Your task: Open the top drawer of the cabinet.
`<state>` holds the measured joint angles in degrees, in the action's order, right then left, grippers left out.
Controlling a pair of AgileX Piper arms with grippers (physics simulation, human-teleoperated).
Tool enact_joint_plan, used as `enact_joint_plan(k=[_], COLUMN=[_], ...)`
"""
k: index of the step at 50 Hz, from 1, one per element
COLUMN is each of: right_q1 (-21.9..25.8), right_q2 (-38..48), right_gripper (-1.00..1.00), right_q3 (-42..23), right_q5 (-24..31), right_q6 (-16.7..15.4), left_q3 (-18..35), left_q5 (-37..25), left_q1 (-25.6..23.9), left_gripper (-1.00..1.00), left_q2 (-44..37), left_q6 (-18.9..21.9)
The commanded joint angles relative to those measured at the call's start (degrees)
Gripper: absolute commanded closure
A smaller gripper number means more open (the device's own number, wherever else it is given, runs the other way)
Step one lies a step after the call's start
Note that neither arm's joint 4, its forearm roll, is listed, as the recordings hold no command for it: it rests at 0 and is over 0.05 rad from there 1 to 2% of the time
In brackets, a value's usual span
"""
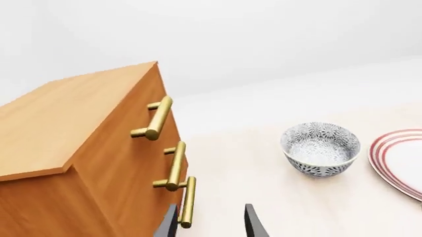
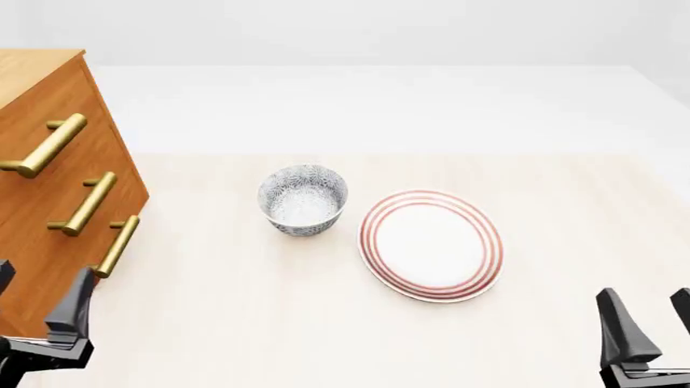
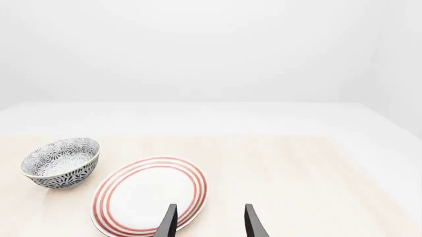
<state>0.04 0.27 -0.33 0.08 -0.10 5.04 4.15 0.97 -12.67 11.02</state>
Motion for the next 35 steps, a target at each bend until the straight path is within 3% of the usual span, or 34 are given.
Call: enact_joint_plan(k=[1,8,17,19,35], right_q1=[-0.02,-0.02,-0.02,-0.01,-0.02], right_q2=[-0.01,-0.01,0.0,0.0,-0.01], right_gripper=[-1.0,-1.0,-1.0,-1.0,-1.0], right_q3=[0.07,0.07,0.07,0.07,0.07], right_q5=[-0.09,-0.08,-0.08,-0.08,-0.08], right_q6=[0.02,0.01,0.01,0.01,0.01], left_q3=[4.84,7.0,10.95,12.97,19.29], left_q5=[-2.97,-3.53,-4.6,-5.81,-8.35], left_q1=[1.21,3.85,3.2,2.44,2.62], left_gripper=[-1.0,-1.0,-1.0,-1.0,-1.0], left_q2=[-2.55,-5.83,-9.09,-9.62,-14.46], left_q6=[5.82,12.13,19.14,18.3,30.82])
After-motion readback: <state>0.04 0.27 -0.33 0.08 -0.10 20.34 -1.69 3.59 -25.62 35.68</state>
